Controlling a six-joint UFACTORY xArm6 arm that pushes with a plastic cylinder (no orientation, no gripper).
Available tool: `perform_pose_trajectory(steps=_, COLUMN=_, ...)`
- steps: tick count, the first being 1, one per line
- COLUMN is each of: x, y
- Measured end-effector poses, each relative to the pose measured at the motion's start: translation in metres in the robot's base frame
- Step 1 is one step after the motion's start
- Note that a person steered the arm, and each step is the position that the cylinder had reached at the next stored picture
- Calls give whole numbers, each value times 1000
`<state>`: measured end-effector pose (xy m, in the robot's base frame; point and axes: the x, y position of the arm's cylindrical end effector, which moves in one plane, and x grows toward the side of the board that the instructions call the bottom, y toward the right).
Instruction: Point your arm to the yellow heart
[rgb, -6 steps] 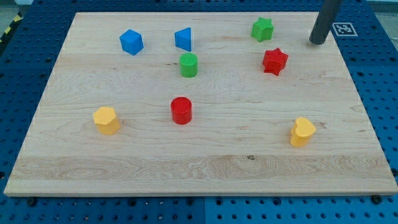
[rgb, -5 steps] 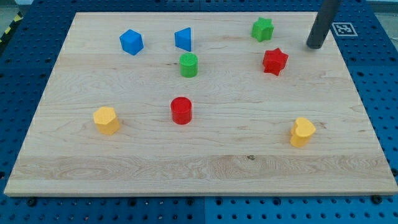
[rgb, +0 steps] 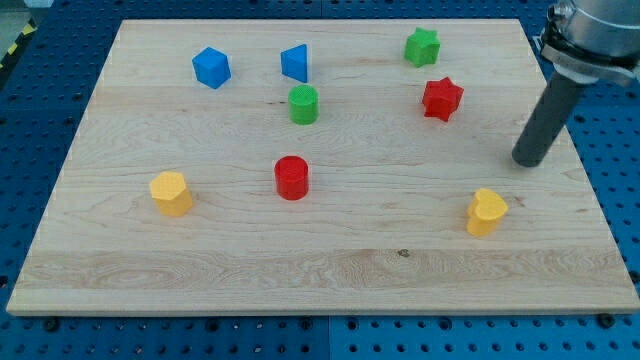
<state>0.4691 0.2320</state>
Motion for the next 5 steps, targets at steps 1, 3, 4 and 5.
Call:
perform_pose_trajectory(steps=1, x=26, y=2)
perform_pose_trajectory(steps=3, x=64, y=2)
perform_pose_trajectory(steps=4, x=83, y=-4)
perform_pose_trajectory(steps=5, x=87, y=-59)
